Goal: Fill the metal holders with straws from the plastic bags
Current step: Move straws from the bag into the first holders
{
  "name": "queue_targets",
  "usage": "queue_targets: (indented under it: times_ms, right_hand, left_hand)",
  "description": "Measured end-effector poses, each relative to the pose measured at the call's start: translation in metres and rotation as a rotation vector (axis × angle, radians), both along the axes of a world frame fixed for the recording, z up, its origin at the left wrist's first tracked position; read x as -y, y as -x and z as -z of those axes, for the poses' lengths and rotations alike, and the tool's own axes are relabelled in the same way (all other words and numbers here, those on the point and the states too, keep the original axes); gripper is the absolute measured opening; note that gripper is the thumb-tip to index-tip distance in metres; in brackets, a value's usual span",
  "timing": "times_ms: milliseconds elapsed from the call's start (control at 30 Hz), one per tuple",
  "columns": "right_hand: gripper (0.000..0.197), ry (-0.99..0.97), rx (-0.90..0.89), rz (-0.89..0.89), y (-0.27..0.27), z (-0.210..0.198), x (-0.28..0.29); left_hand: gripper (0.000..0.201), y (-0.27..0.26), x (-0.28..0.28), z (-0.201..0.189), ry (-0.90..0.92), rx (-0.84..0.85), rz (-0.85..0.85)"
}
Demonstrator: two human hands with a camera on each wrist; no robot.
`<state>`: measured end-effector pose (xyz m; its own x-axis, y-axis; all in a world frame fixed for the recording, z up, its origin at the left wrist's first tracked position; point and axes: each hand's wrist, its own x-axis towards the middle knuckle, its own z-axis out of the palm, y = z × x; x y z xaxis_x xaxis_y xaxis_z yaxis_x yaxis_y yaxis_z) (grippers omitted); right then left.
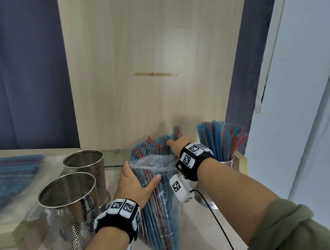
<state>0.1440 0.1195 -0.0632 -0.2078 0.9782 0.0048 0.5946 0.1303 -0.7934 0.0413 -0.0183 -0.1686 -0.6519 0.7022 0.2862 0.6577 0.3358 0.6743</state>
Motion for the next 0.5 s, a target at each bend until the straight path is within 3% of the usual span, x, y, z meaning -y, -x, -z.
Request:
queue_targets:
  times_ms: [167, 400, 500]
  right_hand:
    - [0.023, -0.099, -0.122, -0.013, 0.004, -0.013, 0.001]
    - [0.014, -0.35, -0.406, -0.053, 0.009, -0.058, 0.005]
    - [0.014, -0.348, -0.446, -0.048, 0.01, -0.069, 0.002]
  left_hand:
    - [0.122, 0.001, 0.0, 0.001, -0.004, 0.002, 0.006]
    - [0.122, 0.001, -0.002, 0.002, -0.017, 0.019, 0.009]
    - [0.122, 0.001, -0.002, 0.003, -0.024, 0.018, 0.007]
